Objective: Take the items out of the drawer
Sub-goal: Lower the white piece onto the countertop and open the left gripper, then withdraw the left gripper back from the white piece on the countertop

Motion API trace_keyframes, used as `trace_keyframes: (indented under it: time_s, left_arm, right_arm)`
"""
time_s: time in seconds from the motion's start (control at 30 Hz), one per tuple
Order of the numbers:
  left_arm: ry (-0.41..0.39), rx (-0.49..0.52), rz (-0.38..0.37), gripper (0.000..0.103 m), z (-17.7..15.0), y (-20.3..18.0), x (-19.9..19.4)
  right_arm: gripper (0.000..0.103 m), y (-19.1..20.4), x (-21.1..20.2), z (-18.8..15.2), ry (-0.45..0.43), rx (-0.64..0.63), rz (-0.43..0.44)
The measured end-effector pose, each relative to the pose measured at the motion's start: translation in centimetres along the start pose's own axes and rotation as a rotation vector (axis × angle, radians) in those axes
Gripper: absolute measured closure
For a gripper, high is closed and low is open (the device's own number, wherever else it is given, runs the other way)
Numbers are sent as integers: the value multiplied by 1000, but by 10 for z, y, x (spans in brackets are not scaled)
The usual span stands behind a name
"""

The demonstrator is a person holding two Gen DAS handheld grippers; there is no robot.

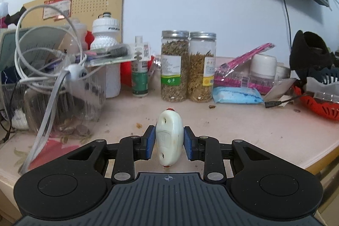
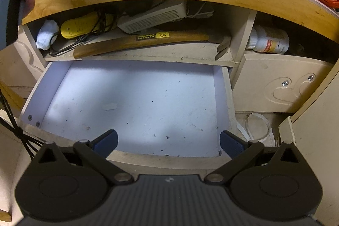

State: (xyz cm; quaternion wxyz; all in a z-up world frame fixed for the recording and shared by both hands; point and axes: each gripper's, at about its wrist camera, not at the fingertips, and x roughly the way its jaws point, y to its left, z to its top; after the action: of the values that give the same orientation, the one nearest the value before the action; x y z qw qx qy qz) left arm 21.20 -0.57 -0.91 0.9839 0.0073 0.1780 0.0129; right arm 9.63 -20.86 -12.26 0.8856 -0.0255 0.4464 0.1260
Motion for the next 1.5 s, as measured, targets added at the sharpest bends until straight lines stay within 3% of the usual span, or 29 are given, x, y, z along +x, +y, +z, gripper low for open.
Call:
trace_keyframes:
  time_s: [0.17,0.23,0.27,0.3,0.33,0.67,1.5]
  left_arm:
    - [13,6,9,74,-3,1,3]
    - [9,10,17,52,-4,0,2]
    - [7,12,21,29,-4,0,2]
    - [8,12,18,13,-4,-1,1]
    - [9,13,15,11,-4,-1,0]
    - [24,14,-11,8,-6,-7,-8]
    - [64,39,-19,7,-21,-2,-99]
  right_arm:
    - [0,1,0,0,1,0,5]
    - [0,2,0,1,-1,0,7]
    - [0,2,-1,1,-1,0,8]
    - [0,2,-1,1,-1,0,9]
    - [0,1,-1,0,-2,1,8]
    - [0,1,-2,2,-9,8,7]
    - [0,2,-6,3,-35,-24,-30]
